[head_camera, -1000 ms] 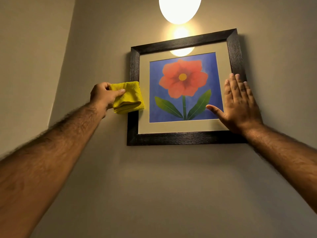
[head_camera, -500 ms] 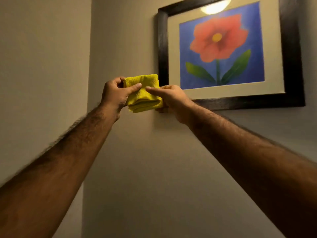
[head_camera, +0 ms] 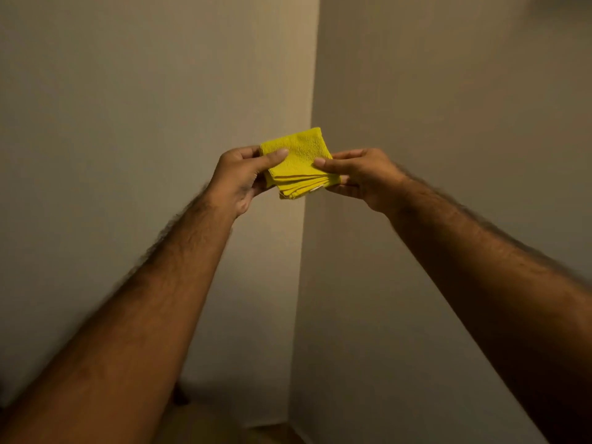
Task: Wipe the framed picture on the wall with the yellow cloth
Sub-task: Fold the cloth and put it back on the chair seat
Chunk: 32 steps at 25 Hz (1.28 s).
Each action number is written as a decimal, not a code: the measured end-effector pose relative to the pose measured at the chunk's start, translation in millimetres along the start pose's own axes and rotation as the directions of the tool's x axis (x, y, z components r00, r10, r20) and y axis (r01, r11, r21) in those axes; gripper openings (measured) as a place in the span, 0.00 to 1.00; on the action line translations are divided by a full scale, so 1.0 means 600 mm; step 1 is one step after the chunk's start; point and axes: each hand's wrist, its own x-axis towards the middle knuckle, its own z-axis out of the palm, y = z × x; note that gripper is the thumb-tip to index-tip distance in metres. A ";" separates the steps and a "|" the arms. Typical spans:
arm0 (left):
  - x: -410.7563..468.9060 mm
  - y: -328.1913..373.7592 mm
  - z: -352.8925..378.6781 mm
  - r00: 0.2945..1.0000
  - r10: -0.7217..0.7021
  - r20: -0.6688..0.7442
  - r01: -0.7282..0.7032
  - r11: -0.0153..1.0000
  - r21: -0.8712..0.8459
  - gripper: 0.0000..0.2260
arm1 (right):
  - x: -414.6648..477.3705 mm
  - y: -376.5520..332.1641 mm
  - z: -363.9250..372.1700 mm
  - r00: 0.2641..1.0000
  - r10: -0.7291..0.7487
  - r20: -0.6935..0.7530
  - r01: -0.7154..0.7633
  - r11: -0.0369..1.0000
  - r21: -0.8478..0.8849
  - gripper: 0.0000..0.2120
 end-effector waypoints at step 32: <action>-0.613 -1.174 -0.751 0.369 -0.607 -0.703 0.910 0.388 0.142 0.18 | -0.236 1.370 0.601 0.758 0.635 0.149 -0.490 0.706 -0.512 0.13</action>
